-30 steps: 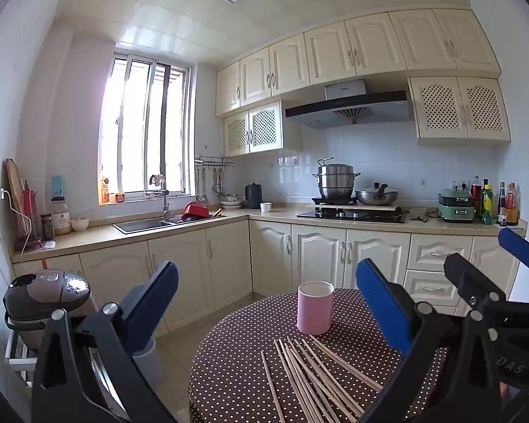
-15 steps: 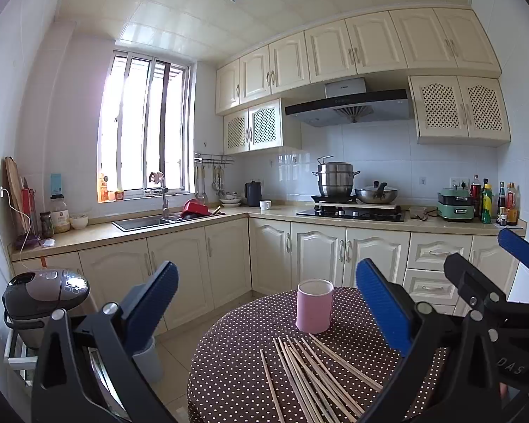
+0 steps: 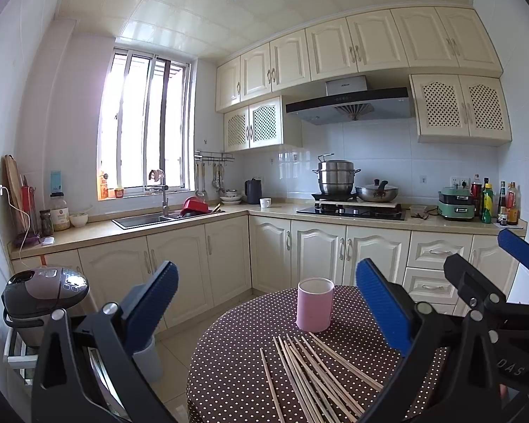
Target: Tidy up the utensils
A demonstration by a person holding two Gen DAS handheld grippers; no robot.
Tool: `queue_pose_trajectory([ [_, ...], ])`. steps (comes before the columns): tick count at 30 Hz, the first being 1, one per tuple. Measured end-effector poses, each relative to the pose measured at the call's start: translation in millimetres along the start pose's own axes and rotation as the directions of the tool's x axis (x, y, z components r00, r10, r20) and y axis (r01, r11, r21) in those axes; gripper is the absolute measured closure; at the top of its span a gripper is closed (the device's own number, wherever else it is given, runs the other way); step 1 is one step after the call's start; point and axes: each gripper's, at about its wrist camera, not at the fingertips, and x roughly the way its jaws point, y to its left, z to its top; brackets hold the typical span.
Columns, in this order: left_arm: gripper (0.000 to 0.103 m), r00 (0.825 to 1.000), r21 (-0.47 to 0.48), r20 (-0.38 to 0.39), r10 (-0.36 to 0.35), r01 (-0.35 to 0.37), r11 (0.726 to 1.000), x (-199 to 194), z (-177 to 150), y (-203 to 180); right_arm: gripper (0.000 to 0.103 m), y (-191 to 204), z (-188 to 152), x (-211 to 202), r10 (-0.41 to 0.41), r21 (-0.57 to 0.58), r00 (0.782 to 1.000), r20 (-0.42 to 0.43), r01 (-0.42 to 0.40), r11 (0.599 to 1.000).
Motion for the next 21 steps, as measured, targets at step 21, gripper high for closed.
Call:
queue_pose_trajectory([
  [21, 0.004, 0.999, 0.003, -0.042, 0.001, -0.001, 1.0, 17, -2, -1, 0.006, -2, -2, 13, 0.0, 0.008, 0.999, -0.035, 0.001, 1.0],
])
